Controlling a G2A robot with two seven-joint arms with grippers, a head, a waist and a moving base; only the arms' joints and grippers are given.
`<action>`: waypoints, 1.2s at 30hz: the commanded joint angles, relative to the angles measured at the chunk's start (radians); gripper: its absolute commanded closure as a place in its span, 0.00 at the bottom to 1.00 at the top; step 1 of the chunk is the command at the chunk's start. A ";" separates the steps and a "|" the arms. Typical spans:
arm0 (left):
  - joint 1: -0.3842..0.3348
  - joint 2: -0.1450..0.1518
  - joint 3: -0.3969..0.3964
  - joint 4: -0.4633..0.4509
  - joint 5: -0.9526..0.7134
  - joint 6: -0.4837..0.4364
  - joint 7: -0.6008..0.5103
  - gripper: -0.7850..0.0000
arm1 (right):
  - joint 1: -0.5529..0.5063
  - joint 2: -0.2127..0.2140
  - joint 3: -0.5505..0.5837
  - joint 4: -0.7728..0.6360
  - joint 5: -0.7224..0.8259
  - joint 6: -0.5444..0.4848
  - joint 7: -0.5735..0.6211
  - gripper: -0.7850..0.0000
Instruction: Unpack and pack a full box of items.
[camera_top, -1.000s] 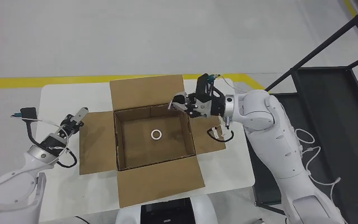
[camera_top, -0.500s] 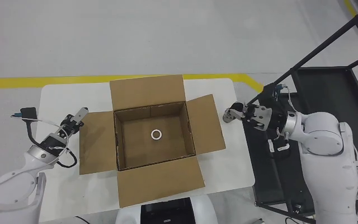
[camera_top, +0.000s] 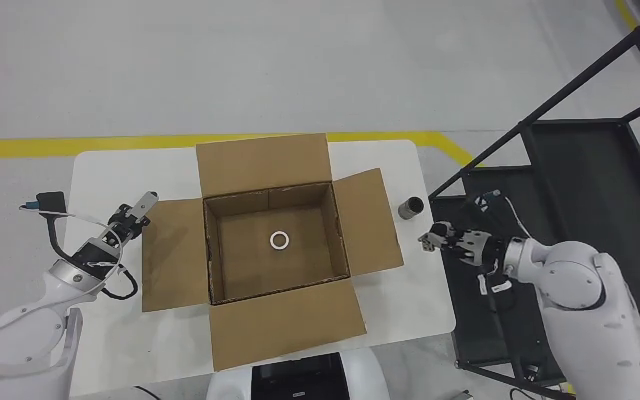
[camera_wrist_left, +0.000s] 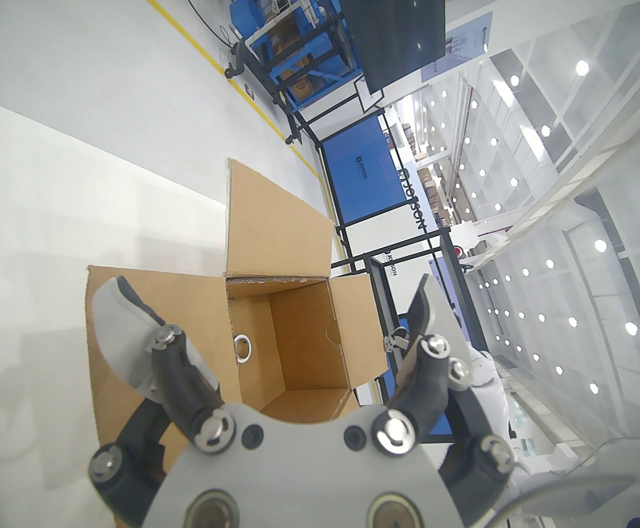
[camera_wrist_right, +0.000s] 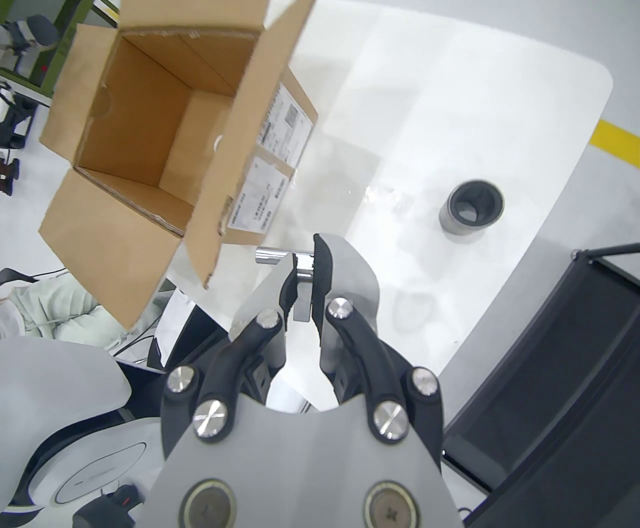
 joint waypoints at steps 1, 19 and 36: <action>0.000 0.000 0.000 0.000 0.000 0.000 0.000 0.00 | -0.003 0.000 -0.024 0.031 -0.020 0.005 -0.020 1.00; 0.000 0.000 0.000 0.000 0.000 0.000 0.000 0.00 | 0.148 -0.010 -0.301 0.304 -0.349 0.078 -0.219 1.00; 0.000 0.000 0.000 0.000 0.000 0.000 0.000 0.00 | 0.293 -0.021 -0.457 0.455 -0.595 0.185 -0.290 0.90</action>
